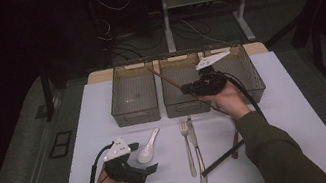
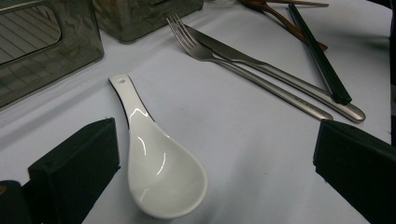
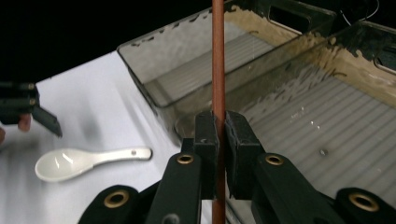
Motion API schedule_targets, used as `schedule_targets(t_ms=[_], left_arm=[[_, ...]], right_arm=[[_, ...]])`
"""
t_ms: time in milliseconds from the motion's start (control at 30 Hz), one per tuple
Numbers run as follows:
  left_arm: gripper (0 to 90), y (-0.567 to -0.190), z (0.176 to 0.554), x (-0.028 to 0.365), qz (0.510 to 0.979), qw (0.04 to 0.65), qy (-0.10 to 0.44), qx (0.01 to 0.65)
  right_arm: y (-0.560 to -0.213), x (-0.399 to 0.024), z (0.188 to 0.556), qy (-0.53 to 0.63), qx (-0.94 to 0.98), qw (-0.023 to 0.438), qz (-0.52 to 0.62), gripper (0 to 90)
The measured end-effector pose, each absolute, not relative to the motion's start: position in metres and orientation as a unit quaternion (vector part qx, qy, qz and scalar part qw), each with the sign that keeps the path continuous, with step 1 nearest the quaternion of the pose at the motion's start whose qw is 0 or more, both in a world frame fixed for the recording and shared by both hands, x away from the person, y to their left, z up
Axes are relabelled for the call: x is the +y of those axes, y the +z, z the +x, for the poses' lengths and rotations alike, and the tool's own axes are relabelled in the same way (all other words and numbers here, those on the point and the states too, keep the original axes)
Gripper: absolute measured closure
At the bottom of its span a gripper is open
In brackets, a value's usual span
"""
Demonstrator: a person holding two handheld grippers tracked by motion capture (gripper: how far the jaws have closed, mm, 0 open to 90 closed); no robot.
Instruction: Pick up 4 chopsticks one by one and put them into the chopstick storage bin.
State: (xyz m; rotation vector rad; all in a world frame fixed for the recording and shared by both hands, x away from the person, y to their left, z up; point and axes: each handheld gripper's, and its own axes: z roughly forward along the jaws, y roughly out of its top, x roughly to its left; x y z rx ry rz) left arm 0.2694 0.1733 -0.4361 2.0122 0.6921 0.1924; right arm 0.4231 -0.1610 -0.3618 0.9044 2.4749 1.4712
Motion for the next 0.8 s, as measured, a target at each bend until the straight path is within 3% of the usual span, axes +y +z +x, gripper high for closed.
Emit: schedule_targets(t_ms=[800], left_arm=[[0.0, -0.435, 0.269, 0.175, 0.822, 0.49, 0.075, 0.282]], right_arm=[[-0.35, -0.079, 0.462, 0.502, 0.808, 0.061, 0.301, 83.9]])
